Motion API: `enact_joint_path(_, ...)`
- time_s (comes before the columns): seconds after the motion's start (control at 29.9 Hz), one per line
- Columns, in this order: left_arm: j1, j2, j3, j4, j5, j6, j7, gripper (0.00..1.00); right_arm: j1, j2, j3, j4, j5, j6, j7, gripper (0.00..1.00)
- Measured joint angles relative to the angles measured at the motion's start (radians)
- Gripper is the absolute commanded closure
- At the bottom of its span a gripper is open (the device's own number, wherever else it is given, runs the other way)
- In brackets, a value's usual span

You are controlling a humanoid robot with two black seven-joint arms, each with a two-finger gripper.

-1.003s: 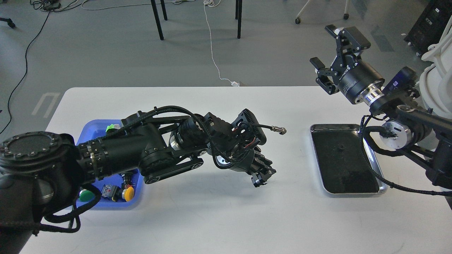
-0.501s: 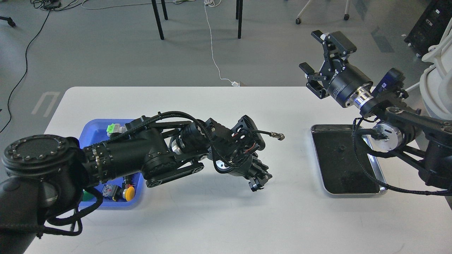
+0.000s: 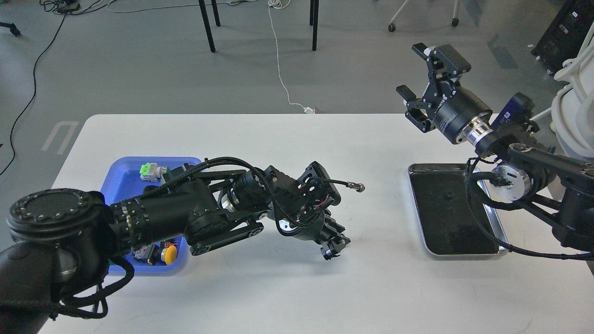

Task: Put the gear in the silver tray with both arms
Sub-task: 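Lift the second gear and carry it toward the table center, then open the left gripper to set the gear down, withdraw to blue tray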

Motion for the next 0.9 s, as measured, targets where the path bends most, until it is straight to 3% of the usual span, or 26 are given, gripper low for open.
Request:
enact_joint_path(0.23,-0.002,0.0,-0.011,-0.01,-0.006,0.0,-0.004,0.18,-0.006,-0.004,0.0,0.002,0.0,0.0,0.0,0.03)
enact_joint_path(0.37,-0.008,0.021,-0.042,-0.068,-0.037,0.0,-0.01,0.12,-0.008,-0.022,0.003,0.009,0.0,0.004,0.0,0.03)
enact_joint_path(0.57,0.011,0.221,-0.179,-0.164,-0.281,0.006,-0.015,0.09,-0.021,-0.074,0.004,0.021,0.0,0.009,0.0,0.03)
enact_joint_path(0.64,0.053,0.298,-0.21,-0.193,-0.39,0.046,-0.031,0.09,-0.03,-0.088,0.009,0.027,0.0,0.01,0.0,0.03)
enact_joint_path(0.77,0.182,0.414,-0.301,-0.218,-0.635,0.152,-0.105,0.07,-0.06,-0.1,0.021,0.032,0.001,0.01,0.0,0.02)
enact_joint_path(0.9,0.357,0.473,-0.492,-0.239,-0.87,0.176,-0.142,0.05,-0.098,-0.122,0.033,0.052,0.001,0.011,0.0,0.02)
